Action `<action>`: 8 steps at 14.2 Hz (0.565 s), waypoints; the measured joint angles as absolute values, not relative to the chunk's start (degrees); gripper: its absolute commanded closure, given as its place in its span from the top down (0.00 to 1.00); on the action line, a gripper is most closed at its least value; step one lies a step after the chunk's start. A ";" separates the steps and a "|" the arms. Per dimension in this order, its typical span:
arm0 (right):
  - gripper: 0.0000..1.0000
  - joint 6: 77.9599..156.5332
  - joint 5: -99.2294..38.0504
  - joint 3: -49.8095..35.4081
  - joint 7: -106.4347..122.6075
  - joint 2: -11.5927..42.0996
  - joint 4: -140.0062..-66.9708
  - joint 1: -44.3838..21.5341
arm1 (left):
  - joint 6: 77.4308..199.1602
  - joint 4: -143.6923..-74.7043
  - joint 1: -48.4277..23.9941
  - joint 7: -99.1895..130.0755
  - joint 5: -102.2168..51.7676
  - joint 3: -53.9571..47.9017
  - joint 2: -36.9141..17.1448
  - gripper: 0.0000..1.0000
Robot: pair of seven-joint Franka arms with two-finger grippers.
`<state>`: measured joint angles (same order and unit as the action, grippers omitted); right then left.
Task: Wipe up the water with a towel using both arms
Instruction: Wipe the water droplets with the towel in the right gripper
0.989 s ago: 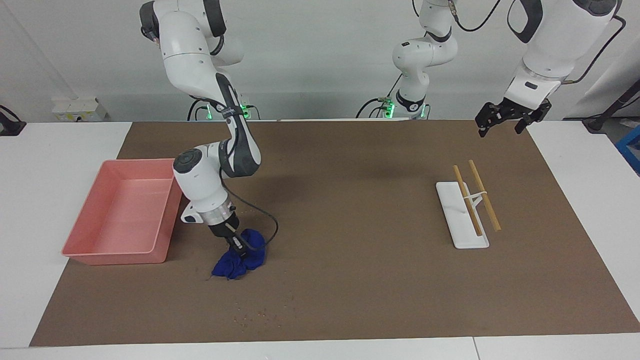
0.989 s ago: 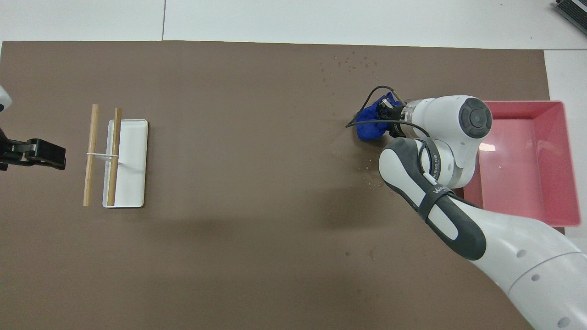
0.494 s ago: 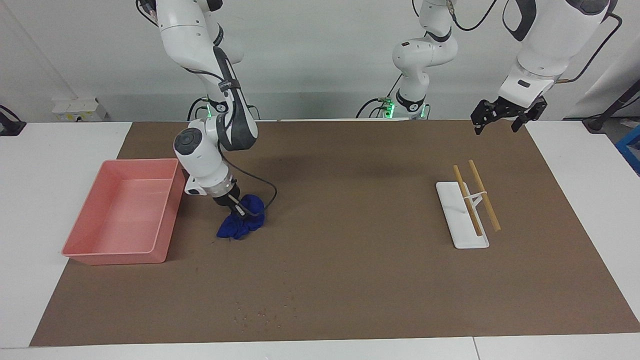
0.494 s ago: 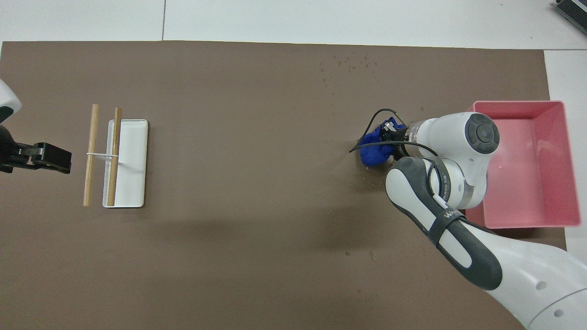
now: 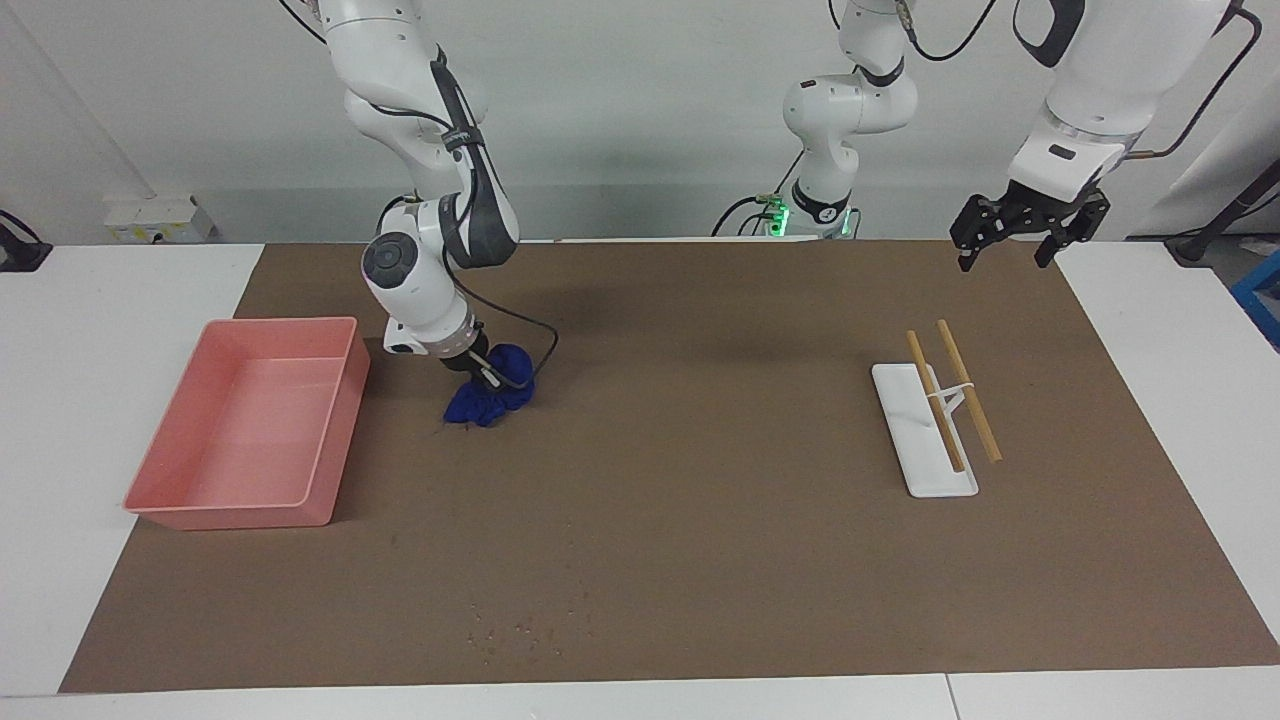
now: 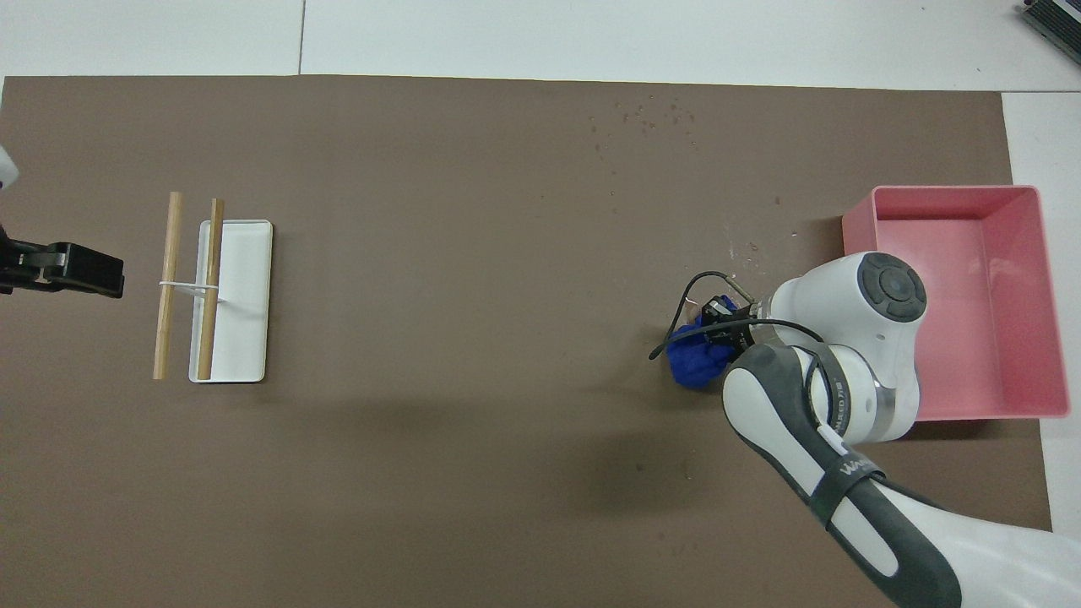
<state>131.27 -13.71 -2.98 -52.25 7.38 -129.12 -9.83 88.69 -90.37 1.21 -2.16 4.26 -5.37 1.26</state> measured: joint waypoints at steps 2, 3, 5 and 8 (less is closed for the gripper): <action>0.00 132.61 -13.71 -2.99 -52.25 6.93 -129.39 -10.19 | 88.79 -90.37 1.22 -4.88 4.26 -4.74 1.05 1.00; 0.00 135.34 -13.71 -3.02 -52.25 6.96 -129.56 -10.59 | 88.98 -90.37 1.22 -5.52 4.26 -4.59 1.02 1.00; 0.00 141.41 -13.71 -3.05 -52.25 7.37 -130.05 -11.97 | 89.06 -90.38 1.21 -5.90 4.25 -4.59 1.00 1.00; 0.00 149.50 -13.71 -3.11 -52.25 8.92 -130.55 -13.14 | 89.06 -90.38 1.20 -6.02 4.25 -4.59 0.99 1.00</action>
